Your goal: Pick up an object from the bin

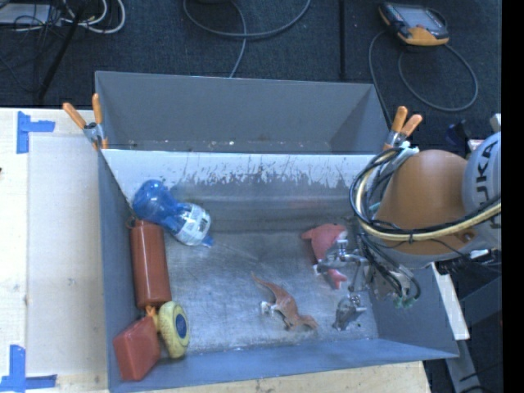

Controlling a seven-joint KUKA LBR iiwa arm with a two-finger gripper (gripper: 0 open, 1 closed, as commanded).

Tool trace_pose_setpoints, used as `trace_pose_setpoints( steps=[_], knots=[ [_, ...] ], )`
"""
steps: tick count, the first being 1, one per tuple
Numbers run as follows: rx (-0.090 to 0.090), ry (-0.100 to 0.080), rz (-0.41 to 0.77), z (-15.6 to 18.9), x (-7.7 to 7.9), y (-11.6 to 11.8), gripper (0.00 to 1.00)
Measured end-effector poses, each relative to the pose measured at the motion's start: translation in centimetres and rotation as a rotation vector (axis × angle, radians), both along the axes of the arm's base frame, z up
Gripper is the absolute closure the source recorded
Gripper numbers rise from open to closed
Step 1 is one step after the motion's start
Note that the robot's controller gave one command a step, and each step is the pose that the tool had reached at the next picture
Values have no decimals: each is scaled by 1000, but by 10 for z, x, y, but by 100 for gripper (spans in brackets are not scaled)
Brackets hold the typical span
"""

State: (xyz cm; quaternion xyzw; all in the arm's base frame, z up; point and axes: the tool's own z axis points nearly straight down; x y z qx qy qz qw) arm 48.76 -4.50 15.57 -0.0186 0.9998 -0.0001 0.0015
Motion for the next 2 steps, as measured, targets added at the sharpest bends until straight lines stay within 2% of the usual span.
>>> trace_pose_setpoints(
  steps=[1, 2],
  knots=[
    [0, 12, -99, -3, -1, 47, 0],
    [1, 4, -98, -4, 8, 39, 0]
  ],
)
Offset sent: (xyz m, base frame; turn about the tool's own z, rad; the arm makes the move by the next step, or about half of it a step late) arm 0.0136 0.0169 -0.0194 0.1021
